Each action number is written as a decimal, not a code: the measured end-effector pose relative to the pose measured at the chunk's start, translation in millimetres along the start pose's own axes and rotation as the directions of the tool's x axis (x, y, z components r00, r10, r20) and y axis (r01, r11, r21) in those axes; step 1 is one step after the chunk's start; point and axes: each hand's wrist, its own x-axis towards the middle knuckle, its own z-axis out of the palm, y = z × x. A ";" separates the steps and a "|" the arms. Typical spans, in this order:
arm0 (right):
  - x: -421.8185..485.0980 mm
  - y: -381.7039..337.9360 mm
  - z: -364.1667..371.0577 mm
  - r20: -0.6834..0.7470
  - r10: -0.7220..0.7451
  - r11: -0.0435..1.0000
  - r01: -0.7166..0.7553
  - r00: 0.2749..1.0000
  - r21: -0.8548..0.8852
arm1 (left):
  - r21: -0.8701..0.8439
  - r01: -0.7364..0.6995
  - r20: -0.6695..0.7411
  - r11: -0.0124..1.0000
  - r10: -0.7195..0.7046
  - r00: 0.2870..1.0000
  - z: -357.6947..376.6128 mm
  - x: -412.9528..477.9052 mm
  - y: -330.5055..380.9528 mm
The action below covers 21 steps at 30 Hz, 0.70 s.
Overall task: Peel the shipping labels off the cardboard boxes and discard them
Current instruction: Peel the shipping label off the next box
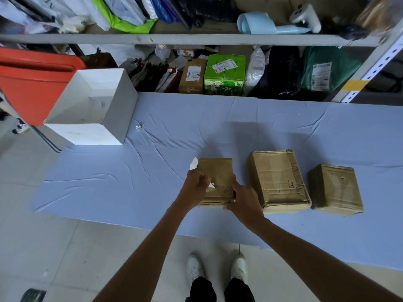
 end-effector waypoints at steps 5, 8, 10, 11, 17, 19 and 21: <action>2.6 2.3 2.0 0.002 0.006 1.000 -0.006 1.000 0.004 | 0.050 -0.024 -0.031 0.998 0.026 0.999 3.0 -1.6 -6.4; 3.0 2.5 1.6 0.001 -0.007 1.000 0.007 1.000 0.008 | 0.084 -0.033 -0.061 0.996 0.038 0.997 4.3 -2.5 -7.3; 3.0 2.6 1.1 -0.001 -0.023 1.000 0.023 1.000 0.004 | 0.103 -0.037 -0.056 0.994 0.043 0.998 4.0 -3.5 -8.3; 3.2 3.1 1.4 -0.002 -0.026 1.000 0.026 1.000 0.001 | 0.111 -0.036 -0.056 0.993 0.043 0.997 4.1 -3.5 -8.6; 4.1 5.1 2.0 0.005 -0.024 1.000 0.024 1.000 0.008 | 0.111 -0.028 -0.111 0.993 0.040 0.993 6.2 -1.3 -5.9; 3.6 4.5 1.2 0.004 -0.029 0.999 0.029 1.000 0.014 | 0.104 -0.033 -0.126 0.994 0.046 0.991 6.0 -1.3 -5.7; 3.3 4.5 1.1 0.003 -0.031 0.999 0.031 1.000 0.005 | 0.097 -0.032 -0.140 0.995 0.045 0.989 4.8 -1.2 -5.3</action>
